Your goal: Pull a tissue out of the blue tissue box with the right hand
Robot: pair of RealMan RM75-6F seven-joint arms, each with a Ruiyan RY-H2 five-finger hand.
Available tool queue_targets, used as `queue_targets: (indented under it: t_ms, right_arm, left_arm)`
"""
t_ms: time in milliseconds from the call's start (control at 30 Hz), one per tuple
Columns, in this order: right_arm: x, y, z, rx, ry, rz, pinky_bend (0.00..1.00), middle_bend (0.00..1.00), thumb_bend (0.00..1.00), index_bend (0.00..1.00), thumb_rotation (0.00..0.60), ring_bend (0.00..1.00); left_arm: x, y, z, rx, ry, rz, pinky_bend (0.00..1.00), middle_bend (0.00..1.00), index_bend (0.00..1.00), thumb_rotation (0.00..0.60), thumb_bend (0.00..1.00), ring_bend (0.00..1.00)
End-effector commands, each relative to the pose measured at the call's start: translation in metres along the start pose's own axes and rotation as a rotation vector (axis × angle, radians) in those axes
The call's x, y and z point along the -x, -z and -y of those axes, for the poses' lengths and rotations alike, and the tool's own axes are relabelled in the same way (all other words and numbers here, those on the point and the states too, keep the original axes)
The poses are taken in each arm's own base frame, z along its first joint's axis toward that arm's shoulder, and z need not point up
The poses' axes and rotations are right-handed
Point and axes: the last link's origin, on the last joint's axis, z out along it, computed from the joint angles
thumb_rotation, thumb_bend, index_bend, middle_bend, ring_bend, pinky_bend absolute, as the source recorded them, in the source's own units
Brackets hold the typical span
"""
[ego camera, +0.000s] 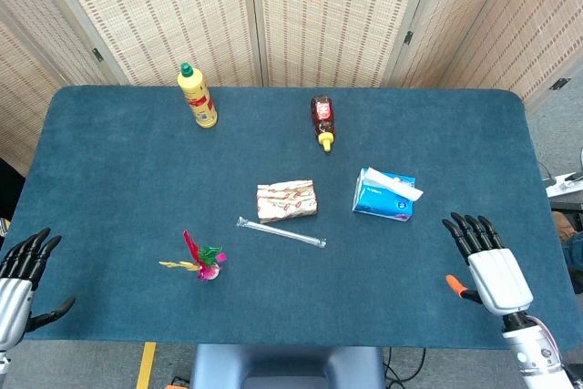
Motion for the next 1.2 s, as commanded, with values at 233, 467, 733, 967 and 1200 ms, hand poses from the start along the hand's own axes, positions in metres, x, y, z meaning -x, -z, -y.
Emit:
queue_targets:
  t_ms: [233,467,733,967,1200]
  right_arm:
    - [-0.001,-0.014,0.001,0.004,-0.005,-0.043,0.00,0.00,0.17,0.00,0.600,0.00]
    - [0.000,-0.069,0.006,0.052,0.010,-0.086,0.00,0.09,0.17,0.14,0.600,0.00]
    - [0.015,-0.132,0.017,0.118,0.025,-0.062,0.00,0.19,0.22,0.28,0.600,0.00]
    - [0.028,-0.168,0.034,0.148,0.041,-0.056,0.00,0.23,0.22,0.33,0.600,0.00]
    - [0.042,-0.183,0.050,0.142,0.021,-0.059,0.04,0.34,0.25,0.47,0.600,0.00]
  left_arm:
    - [0.000,0.000,-0.001,0.003,0.000,0.002,0.14,0.00,0.00,0.600,0.25,0.00]
    - [-0.001,0.000,-0.001,0.003,0.007,-0.001,0.14,0.00,0.00,0.600,0.25,0.00]
    - [-0.003,0.000,0.001,0.002,0.020,-0.006,0.14,0.00,0.00,0.600,0.25,0.00]
    - [-0.002,0.000,0.001,0.008,0.023,-0.005,0.14,0.00,0.00,0.600,0.25,0.00]
    - [-0.002,0.000,0.000,0.013,0.026,-0.004,0.14,0.00,0.00,0.600,0.25,0.00]
